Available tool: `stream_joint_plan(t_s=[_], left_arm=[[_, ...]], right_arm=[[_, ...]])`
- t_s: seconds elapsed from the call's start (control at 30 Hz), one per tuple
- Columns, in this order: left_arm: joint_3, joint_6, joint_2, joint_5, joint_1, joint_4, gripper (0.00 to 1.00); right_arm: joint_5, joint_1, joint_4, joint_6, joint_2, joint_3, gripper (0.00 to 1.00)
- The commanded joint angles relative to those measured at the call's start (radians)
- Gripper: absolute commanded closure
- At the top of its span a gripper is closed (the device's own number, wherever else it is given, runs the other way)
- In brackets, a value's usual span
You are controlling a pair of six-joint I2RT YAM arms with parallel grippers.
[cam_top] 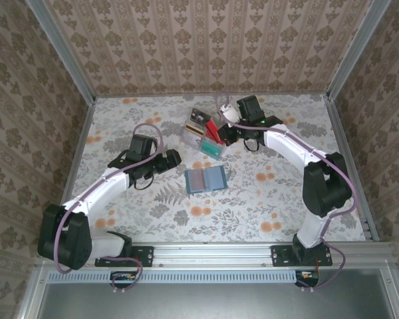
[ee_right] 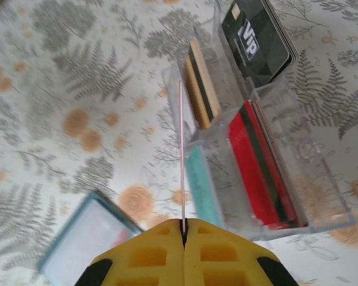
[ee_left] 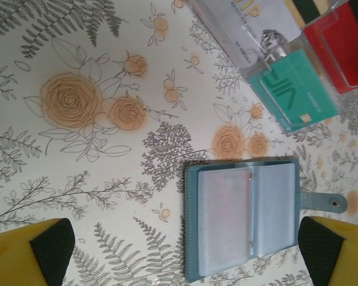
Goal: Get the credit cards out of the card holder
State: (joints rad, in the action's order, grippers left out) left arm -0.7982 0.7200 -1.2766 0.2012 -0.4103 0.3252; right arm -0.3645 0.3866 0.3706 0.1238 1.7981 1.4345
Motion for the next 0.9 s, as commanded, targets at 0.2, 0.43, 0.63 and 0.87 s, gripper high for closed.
stream_joint_plan(t_s=[0.2, 0.43, 0.63, 0.87], left_arm=[[0.012, 0.013, -0.036, 0.017, 0.011, -0.027, 0.00], [0.026, 0.036, -0.049, 0.046, 0.012, -0.046, 0.00], [0.030, 0.036, -0.048, 0.068, 0.012, -0.050, 0.00], [0.044, 0.027, -0.051, 0.105, 0.009, -0.079, 0.00]], right_arm=[[0.159, -0.002, 0.161, 0.298, 0.127, 0.179, 1.00], [0.159, -0.002, 0.212, 0.365, 0.182, 0.231, 1.00], [0.187, -0.002, 0.237, 0.385, 0.225, 0.283, 1.00], [0.191, -0.001, 0.248, 0.401, 0.235, 0.293, 1.00]])
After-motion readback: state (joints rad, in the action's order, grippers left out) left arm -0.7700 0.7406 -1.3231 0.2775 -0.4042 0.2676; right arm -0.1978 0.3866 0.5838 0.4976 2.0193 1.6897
